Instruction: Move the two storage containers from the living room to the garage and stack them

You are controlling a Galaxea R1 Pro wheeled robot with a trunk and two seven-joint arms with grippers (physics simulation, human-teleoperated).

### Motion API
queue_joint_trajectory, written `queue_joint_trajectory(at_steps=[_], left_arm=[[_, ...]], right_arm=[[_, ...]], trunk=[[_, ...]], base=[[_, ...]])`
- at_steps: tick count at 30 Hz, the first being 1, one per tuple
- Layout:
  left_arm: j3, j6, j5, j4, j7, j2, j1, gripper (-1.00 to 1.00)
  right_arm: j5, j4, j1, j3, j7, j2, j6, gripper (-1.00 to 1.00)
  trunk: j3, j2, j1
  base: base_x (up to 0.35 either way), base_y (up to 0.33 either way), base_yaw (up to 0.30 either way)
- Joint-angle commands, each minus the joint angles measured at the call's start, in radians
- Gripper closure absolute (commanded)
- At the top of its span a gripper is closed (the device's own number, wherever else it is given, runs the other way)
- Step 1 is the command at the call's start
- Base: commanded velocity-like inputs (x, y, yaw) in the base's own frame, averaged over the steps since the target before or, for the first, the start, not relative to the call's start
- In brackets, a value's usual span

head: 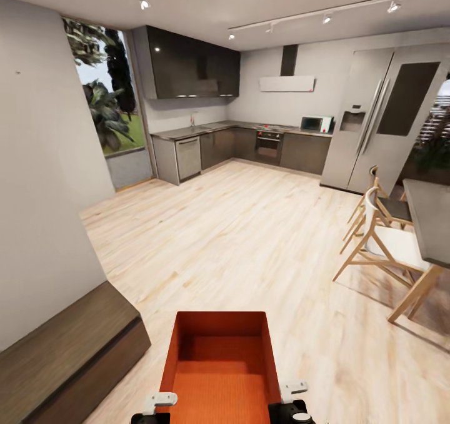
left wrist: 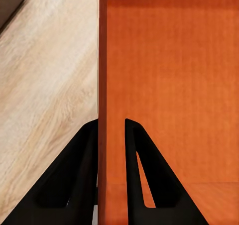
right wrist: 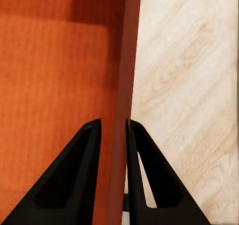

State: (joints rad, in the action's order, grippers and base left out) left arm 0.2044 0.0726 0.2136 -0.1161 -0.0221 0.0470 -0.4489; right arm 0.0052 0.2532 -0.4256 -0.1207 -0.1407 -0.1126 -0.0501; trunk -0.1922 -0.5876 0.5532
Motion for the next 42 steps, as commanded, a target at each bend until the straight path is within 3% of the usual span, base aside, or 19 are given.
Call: queue_joint_trajectory(at_steps=[1, 8, 34, 42], left_arm=[[0.027, 0.003, 0.015, 0.004, 0.004, 0.001, -0.001, 1.00], [0.027, 0.003, 0.015, 0.004, 0.004, 0.001, -0.001, 1.00], [0.027, 0.004, 0.014, 0.004, 0.002, 0.001, -0.001, 1.00], [0.027, 0.006, 0.013, 0.004, 0.002, 0.001, -0.001, 1.00]], right_arm=[[-0.004, 0.005, -0.001, -0.019, 0.001, -0.001, -0.001, 1.00], [-0.002, 0.005, -0.001, -0.019, 0.001, -0.001, -0.001, 1.00], [-0.004, 0.006, -0.001, -0.018, 0.001, -0.001, -0.001, 1.00], [-0.004, 0.006, -0.001, -0.019, 0.001, -0.001, -0.001, 1.00]], trunk=[[-0.002, -0.001, 0.000], [-0.002, -0.001, 0.000], [-0.002, -0.001, 0.000], [-0.002, -0.001, 0.000]], base=[[0.000, 0.000, -0.286], [0.000, 0.000, -0.203], [0.000, 0.000, -0.012], [0.000, 0.000, -0.190]])
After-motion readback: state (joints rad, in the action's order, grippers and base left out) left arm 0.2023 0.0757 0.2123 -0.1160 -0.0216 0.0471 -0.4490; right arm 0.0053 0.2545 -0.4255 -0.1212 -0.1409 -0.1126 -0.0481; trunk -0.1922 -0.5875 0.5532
